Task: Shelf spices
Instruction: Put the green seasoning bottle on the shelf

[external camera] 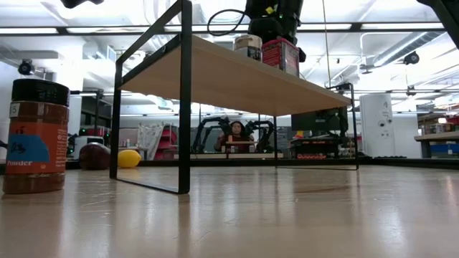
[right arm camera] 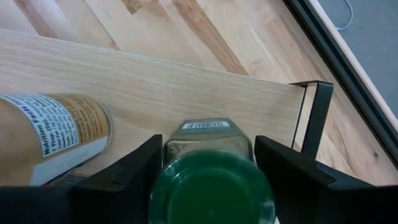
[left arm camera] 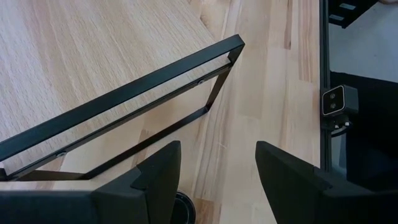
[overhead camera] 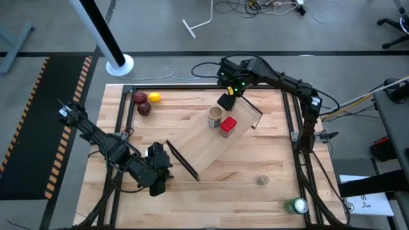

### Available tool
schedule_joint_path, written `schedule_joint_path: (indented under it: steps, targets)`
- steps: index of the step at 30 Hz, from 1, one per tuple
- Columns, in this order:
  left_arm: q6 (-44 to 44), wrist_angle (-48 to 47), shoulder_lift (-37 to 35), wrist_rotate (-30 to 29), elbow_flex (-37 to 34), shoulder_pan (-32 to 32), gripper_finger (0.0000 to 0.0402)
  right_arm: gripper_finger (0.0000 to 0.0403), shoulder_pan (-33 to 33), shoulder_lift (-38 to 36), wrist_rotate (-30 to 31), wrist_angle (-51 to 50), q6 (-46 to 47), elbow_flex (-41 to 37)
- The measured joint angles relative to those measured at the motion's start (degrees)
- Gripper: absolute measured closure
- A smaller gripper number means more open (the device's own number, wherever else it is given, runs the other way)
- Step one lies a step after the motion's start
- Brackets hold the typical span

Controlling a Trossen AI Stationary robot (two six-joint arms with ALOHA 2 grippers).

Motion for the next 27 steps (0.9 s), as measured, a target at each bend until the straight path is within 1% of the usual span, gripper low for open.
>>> schedule_joint_path:
  steps: [6, 12, 16, 19, 24, 27]
  targets:
    - [0.02, 0.0, 0.0, 0.02, 0.0, 0.0, 0.0205, 0.0143, 0.0, 0.0, 0.01, 0.72, -1.0, 0.64]
    - [0.02, 0.0, 0.0, 0.02, 0.0, 0.02, 0.0205, 0.0119, 0.0, -0.34, 0.48, 0.6, -1.54, 4.94]
    - [0.02, 0.0, 0.0, 0.02, 0.0, 0.0, 0.0205, 0.0109, 0.0, -0.35, 0.49, -1.88, -2.55, 8.48]
    - [-0.02, 0.0, 0.0, 0.02, 0.0, 0.0, 0.0205, 0.0108, 0.04, -0.35, 0.44, -4.75, -6.33, 10.58]
    - [-0.11, -0.01, 0.0, 0.04, 0.0, 0.0, 0.0205, 0.0119, 0.85, -0.52, 0.47, -9.0, -19.29, 11.45]
    - [-0.13, 0.0, 0.0, 0.04, 0.0, 0.0, 0.0205, 0.0125, 1.43, -0.44, 0.39, -8.93, -23.61, 11.45]
